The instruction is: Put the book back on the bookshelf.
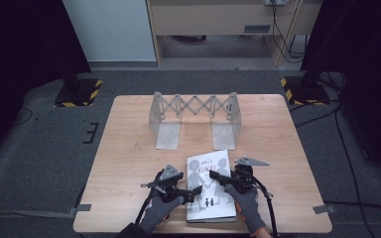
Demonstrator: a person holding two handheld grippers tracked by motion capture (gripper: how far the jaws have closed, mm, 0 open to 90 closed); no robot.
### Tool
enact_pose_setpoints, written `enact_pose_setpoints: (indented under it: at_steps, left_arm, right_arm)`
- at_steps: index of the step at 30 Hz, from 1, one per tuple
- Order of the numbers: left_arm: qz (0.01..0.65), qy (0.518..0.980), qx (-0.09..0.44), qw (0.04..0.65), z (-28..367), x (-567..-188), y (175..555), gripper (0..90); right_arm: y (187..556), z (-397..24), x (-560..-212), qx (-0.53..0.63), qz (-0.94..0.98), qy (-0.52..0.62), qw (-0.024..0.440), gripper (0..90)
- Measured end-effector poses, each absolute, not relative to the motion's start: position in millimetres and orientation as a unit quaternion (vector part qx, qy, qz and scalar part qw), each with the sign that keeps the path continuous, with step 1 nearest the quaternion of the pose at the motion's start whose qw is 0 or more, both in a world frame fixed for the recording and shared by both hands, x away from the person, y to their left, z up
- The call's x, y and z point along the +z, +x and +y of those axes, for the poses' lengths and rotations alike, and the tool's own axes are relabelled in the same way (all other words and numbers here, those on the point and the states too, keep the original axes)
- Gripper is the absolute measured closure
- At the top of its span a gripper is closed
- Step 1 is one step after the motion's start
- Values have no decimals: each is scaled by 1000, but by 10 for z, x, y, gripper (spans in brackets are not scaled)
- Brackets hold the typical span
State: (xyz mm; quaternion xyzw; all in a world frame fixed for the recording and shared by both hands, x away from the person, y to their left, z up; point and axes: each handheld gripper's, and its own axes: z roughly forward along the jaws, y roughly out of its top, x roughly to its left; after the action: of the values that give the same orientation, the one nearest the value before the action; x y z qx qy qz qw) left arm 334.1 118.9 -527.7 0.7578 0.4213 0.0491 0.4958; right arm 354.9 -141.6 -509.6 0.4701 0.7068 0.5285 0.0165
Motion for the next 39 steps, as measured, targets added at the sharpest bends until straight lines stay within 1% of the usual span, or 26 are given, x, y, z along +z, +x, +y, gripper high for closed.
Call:
enact_pose_setpoints:
  at_steps: [6, 12, 18, 22, 29, 32, 36, 39]
  left_arm:
    - [428, 752, 36, 501, 1192, -5270, 3338, 19]
    - [429, 743, 24, 513, 1214, -5266, 3353, 3]
    - [418, 737, -1, 531, 1209, -5277, 3348, 0]
    - [419, 735, -2, 533, 1200, -5276, 3339, 0]
    - [429, 725, -33, 538, 1215, -5293, 3350, 0]
    - [427, 725, -38, 539, 1221, -5297, 3357, 0]
    - [430, 717, -74, 544, 1242, -5358, 3409, 0]
    - [425, 716, -84, 548, 1250, -5383, 3439, 0]
  right_arm:
    - [3524, -1429, -5051, 536, 705, 465, 19, 620]
    - [3458, -1443, -4956, 557, 699, 448, 27, 666]
    - [3416, -1457, -4907, 572, 697, 431, 30, 678]
    - [3409, -1463, -4889, 576, 697, 426, 31, 683]
    - [3378, -1488, -4850, 591, 694, 411, 31, 695]
    - [3375, -1506, -4852, 597, 692, 404, 29, 697]
    - [3383, -1515, -4850, 598, 693, 402, 26, 696]
    - [3392, -1525, -4859, 597, 693, 403, 23, 696]
